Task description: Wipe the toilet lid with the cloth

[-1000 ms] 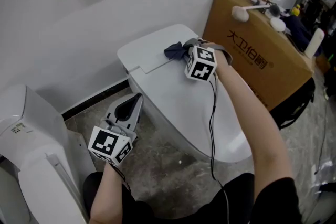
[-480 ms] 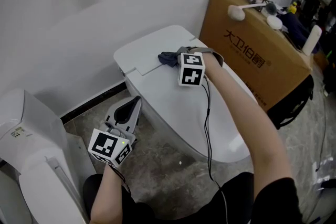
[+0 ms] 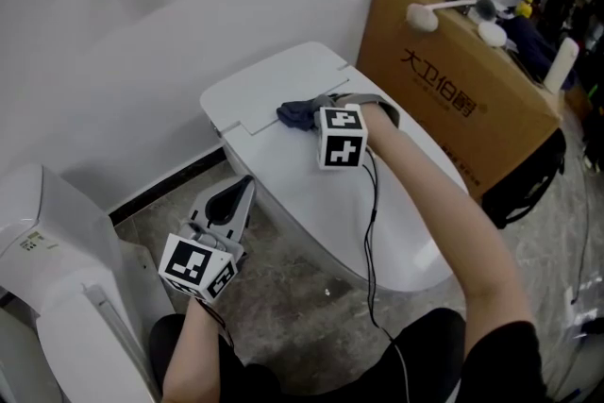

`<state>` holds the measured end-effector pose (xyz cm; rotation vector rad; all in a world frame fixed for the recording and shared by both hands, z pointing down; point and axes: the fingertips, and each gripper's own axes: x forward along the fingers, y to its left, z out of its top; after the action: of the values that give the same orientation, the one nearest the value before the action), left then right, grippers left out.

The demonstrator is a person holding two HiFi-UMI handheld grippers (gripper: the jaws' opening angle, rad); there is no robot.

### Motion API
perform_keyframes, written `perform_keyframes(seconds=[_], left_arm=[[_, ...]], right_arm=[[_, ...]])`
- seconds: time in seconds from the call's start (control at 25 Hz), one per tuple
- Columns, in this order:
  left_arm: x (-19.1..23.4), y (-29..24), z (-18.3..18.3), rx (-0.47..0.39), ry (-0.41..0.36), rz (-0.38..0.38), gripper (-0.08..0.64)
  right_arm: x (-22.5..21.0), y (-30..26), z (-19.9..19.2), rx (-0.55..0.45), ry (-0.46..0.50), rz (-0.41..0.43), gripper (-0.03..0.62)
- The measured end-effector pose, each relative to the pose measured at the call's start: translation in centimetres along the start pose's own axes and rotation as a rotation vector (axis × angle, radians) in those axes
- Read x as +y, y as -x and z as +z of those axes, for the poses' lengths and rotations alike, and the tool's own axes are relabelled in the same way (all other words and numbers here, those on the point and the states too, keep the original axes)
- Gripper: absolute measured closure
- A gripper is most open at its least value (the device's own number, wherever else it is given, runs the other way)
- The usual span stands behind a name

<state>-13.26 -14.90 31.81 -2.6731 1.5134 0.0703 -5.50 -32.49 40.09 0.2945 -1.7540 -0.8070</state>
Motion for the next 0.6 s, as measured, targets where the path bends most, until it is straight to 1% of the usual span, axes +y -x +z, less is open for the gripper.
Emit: perform_keyframes(seconds=[0.6], left_arm=[[-0.3,-0.6,-1.1,0.026,-0.003,-0.012,0.554]], right_arm=[[4.8,3.8,1.4,0.024,0.046,0.034,0.527]])
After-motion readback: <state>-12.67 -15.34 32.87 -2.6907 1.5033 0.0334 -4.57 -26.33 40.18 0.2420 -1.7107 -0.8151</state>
